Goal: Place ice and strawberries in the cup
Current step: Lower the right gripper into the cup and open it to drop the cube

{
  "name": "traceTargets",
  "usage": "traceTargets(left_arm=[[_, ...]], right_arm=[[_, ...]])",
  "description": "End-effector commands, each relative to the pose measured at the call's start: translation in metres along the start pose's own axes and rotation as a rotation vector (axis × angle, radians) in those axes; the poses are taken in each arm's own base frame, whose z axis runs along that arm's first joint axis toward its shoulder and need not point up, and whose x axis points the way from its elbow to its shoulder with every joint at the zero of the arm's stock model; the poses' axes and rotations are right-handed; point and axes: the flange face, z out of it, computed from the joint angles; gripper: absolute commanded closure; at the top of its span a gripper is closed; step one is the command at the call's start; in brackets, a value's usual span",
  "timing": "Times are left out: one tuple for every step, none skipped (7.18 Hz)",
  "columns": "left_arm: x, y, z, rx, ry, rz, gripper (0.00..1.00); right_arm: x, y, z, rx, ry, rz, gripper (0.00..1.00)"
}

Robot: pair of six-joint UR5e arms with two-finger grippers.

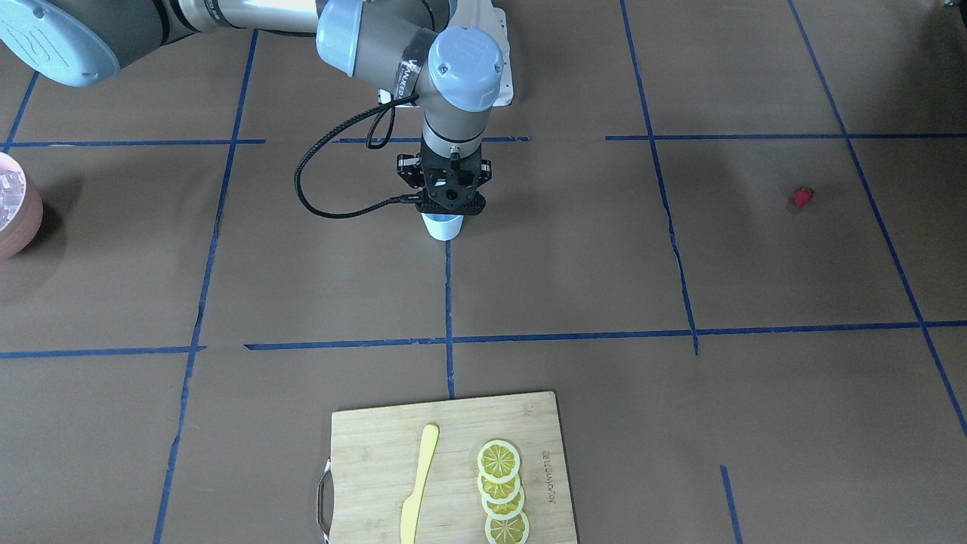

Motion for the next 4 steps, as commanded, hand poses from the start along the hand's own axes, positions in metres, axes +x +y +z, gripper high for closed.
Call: traceTargets(left_arm=[[0.0000,0.0000,0.0000,0.000,0.000,0.000,0.00],[0.0000,0.0000,0.0000,0.000,0.000,0.000,0.00],[0.0005,-0.0001,-0.0006,0.001,0.000,0.001,0.00],[0.0005,-0.0001,-0.0006,0.001,0.000,0.001,0.00]], right_arm=[[-0.0002,0.0025,-0.0046,0.001,-0.009,-0.003,0.01],[-0.0002,0.0025,-0.0046,0.001,-0.009,-0.003,0.01],[-0.0007,0.0027,-0.0053,0.001,-0.009,-0.004,0.01],[-0.0009,0.0060,-0.0122,0.006,-0.021,-0.010,0.01]])
